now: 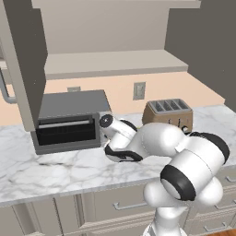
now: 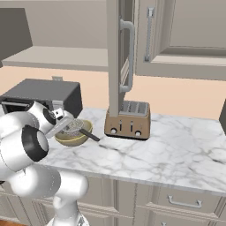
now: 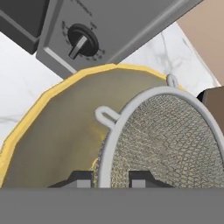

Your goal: Open the cabinet and setup a tea strainer by placing it in the bowl upright.

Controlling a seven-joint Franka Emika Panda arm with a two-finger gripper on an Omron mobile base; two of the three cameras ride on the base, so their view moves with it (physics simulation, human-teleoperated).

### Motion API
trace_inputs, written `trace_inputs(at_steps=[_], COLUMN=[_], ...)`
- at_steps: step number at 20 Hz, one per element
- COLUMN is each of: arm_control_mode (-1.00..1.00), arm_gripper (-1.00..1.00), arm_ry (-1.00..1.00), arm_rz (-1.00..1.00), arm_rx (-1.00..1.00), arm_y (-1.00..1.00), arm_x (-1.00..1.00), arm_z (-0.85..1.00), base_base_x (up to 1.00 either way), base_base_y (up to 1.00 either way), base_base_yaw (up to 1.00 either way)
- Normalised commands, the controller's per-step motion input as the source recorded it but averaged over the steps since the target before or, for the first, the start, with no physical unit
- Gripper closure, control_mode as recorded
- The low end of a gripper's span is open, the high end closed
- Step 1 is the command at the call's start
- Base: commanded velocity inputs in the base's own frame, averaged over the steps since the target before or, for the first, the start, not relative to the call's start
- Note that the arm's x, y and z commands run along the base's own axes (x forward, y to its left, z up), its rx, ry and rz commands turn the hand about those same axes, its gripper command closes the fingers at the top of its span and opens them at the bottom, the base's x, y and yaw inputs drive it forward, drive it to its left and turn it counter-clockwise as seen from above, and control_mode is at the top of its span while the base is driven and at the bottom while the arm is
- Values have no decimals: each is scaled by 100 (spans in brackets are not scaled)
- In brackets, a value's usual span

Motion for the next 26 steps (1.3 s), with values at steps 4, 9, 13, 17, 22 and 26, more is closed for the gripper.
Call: trace_inputs(at_steps=[4,9,13,17,22,26], arm_control_mode=[-100,-100,-100,-100,-100,-100], arm_gripper=[100,100,100,100,100,100], arm_ry=[-2,-1,0,0,0,0], arm_rz=[0,0,0,0,0,0], arm_rx=[0,0,0,0,0,1], arm_y=[0,0,0,0,0,0], arm_x=[0,0,0,0,0,0], arm_z=[0,0,-3,-13,-17,-3], base_base_x=[0,0,0,0,0,0], base_base_y=[0,0,0,0,0,0], base_base_yaw=[0,0,0,0,0,0])
